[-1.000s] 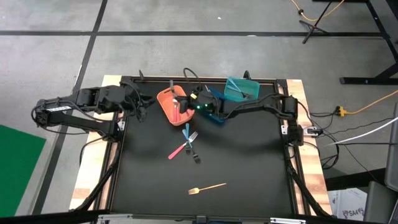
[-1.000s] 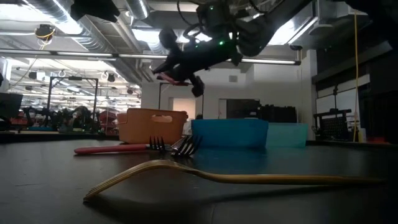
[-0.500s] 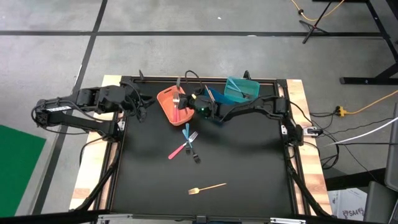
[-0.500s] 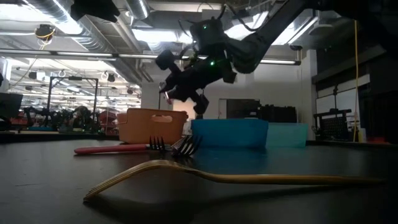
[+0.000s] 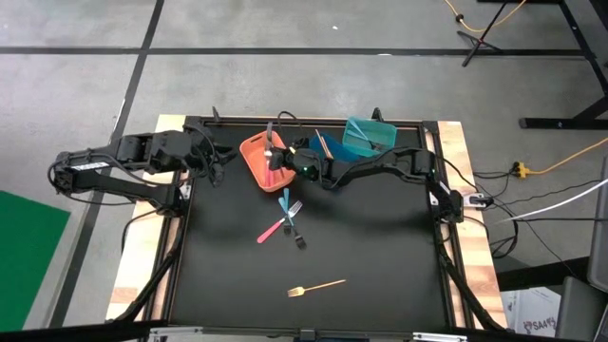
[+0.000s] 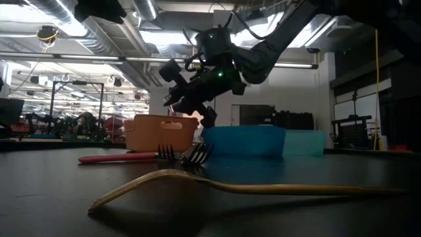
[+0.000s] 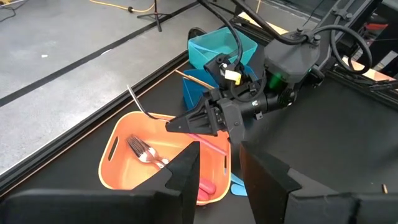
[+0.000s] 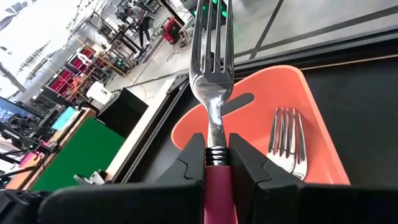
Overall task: Sort silverware by color (type)
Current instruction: Put the pink fork into the orange bin
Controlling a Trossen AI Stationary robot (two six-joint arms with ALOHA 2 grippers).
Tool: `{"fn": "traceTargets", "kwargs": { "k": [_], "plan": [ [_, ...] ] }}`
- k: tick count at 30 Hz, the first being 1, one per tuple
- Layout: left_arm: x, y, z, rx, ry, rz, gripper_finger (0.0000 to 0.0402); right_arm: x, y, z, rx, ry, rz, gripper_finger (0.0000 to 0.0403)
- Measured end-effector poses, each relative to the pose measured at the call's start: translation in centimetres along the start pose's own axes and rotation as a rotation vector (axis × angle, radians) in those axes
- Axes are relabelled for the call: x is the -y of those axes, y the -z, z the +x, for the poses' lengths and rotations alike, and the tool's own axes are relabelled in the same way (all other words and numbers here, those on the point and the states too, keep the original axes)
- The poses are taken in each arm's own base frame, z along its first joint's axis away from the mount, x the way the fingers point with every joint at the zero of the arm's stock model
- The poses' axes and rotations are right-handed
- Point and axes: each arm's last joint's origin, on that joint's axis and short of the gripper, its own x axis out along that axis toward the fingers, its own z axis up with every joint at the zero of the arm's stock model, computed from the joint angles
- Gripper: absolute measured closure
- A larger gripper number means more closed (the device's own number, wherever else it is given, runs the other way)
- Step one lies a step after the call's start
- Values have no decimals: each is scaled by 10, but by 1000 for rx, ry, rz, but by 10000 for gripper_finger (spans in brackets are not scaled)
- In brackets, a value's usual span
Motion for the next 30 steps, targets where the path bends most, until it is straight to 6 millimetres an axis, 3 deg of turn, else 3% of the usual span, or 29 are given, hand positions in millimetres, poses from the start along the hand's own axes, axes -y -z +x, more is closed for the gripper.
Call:
{"fn": "traceTargets", "kwargs": {
  "k": [13, 22, 30],
  "plan": [
    [0, 0, 0, 0, 0, 0, 294, 0, 0, 0, 0, 0, -1, 374],
    [0, 0, 0, -1, -1, 0, 294, 0, 0, 0, 1, -1, 0, 300],
    [0, 0, 0, -1, 0, 0, 294, 0, 0, 0, 1, -1, 0, 291]
  ]
}}
